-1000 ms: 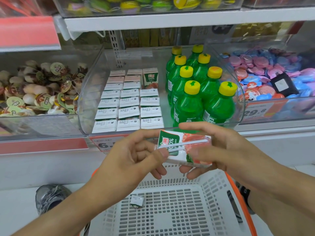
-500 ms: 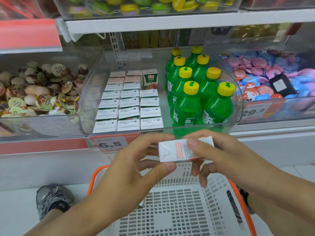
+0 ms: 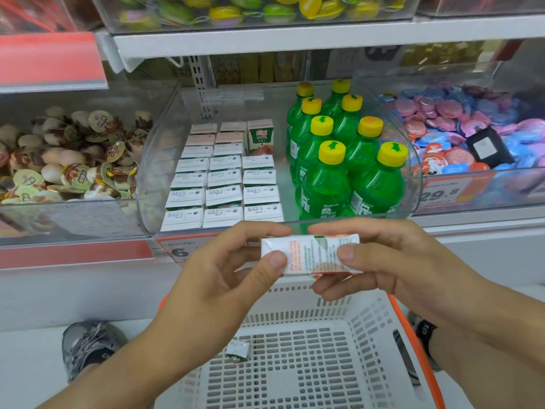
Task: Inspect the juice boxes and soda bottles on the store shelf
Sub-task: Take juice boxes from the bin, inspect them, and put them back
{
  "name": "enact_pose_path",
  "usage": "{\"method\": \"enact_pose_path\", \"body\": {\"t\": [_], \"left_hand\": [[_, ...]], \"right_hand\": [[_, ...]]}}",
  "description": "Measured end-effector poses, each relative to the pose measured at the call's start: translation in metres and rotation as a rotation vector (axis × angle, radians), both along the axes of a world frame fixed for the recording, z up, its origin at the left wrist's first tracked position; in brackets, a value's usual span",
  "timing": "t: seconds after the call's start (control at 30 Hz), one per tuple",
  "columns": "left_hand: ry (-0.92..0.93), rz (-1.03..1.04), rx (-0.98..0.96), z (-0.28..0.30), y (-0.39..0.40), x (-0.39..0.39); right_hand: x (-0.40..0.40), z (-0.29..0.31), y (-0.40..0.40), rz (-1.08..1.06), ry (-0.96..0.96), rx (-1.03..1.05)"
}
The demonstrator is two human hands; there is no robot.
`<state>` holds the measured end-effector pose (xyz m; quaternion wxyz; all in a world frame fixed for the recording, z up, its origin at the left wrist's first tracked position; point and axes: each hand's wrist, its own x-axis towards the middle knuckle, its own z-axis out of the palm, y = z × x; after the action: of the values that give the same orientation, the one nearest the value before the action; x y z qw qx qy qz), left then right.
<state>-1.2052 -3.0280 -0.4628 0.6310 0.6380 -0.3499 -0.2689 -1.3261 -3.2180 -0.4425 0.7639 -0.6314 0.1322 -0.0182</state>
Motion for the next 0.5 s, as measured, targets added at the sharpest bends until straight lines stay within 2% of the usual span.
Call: {"method": "enact_pose_path", "body": {"t": [0.17, 0.33, 0.43, 0.5], "left_hand": [[-0.063, -0.025, 0.029, -0.001, 0.003, 0.002], [-0.327, -0.090, 0.099, -0.008, 0.003, 0.001], [-0.338, -0.107, 0.113, -0.013, 0.002, 0.002], [-0.407, -0.040, 0.155, -0.015, 0.003, 0.003]], "right_hand": [[-0.001, 0.001, 0.002, -0.012, -0.047, -0.030], [-0.006, 0.002, 0.011, -0.068, 0.007, -0.210], [-0.010, 0.002, 0.021, -0.095, 0.029, -0.133], [-0.010, 0.001, 0.023, -0.126, 0.048, -0.064]]}}
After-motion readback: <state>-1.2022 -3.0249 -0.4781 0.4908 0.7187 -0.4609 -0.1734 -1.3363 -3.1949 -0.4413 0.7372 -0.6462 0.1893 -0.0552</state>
